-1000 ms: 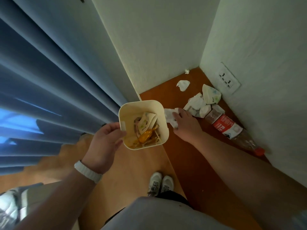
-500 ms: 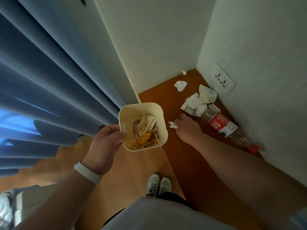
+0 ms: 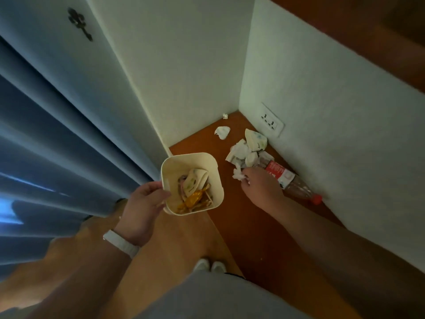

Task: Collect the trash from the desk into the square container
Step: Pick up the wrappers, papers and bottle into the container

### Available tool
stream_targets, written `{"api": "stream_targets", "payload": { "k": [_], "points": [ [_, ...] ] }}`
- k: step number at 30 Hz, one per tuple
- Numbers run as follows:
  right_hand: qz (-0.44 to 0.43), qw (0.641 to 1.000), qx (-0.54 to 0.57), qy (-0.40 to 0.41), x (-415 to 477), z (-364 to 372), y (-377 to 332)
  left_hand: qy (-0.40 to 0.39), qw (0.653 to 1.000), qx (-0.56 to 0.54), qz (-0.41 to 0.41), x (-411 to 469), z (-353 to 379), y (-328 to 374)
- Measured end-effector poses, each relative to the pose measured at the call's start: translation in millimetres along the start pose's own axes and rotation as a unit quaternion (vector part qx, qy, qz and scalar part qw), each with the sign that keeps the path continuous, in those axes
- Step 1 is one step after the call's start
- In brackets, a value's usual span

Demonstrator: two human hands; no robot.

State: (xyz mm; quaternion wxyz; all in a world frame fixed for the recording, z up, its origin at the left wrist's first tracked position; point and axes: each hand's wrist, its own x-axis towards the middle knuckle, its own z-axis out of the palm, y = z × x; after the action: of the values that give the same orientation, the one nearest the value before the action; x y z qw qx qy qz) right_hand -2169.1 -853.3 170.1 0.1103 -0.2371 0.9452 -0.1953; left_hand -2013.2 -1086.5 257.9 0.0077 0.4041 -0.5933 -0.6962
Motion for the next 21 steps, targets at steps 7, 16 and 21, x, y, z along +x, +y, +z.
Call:
{"api": "stream_targets", "payload": {
  "k": [7,16,21],
  "points": [
    [0.011,0.994,0.087,0.06,-20.6,-55.4,-38.1,-0.026,1.0,0.012,0.004,-1.8,0.4,2.7],
    [-0.103,0.989,0.101,-0.005,-54.2,-66.9,-104.8,-0.063,0.998,0.021,0.015,-6.8,2.2,0.6],
    [-0.139,0.984,0.094,-0.064,-61.6,-44.0,-117.3,-0.063,0.998,0.012,-0.002,-7.1,-1.9,-6.3]
  ]
}}
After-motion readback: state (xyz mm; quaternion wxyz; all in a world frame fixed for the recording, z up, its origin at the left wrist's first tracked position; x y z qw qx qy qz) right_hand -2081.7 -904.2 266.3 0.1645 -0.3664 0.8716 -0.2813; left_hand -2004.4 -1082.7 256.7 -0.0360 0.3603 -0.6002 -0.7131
